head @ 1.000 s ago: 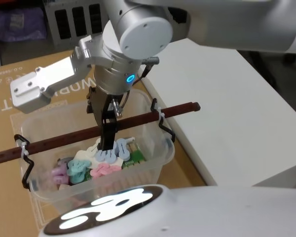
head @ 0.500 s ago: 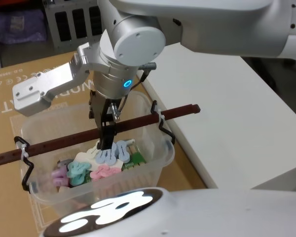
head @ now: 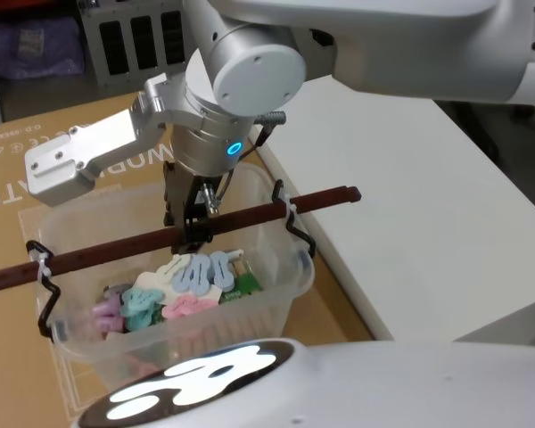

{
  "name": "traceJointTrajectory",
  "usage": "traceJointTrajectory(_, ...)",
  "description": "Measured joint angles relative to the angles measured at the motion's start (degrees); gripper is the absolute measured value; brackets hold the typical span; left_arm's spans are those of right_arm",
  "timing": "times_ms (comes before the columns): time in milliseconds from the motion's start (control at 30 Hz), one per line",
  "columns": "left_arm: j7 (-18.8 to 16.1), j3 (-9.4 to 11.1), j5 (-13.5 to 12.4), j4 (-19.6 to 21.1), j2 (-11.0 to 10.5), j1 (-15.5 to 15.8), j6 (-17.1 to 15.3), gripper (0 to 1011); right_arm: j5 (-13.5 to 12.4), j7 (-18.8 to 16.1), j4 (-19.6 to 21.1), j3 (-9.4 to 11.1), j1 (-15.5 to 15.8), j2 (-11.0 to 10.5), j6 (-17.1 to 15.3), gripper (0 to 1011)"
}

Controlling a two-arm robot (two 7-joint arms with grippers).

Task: Use one hand to grasp the basket and place it at the designated location.

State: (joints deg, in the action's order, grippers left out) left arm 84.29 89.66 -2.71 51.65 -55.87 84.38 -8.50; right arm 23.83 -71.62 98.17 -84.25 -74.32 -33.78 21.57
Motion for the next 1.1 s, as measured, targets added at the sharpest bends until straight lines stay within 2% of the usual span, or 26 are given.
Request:
traceJointTrajectory(33,0.0,0.0,0.0,0.0,0.0,0.0,0.0,0,0.0,0.0,0.0,0.0,0.0,0.0,0.0,395)
traceJointTrajectory(133,0.0,0.0,0.0,0.0,0.0,0.0,0.0,0,-0.2,0.0,0.0,0.2,0.0,-0.1,0.0,260)
traceJointTrajectory(200,0.0,0.0,0.0,0.0,0.0,0.0,0.0,0,-0.3,0.0,-0.1,0.2,0.1,-0.1,0.0,244)
traceJointTrajectory(633,0.0,0.0,0.0,0.0,0.0,0.0,0.0,0,-1.7,-0.3,0.0,1.0,0.1,-0.8,-0.4,244)
traceJointTrajectory(1100,0.0,0.0,0.0,0.0,0.0,0.0,0.0,0,-5.0,-1.3,1.6,3.7,-1.6,-3.7,-0.2,244)
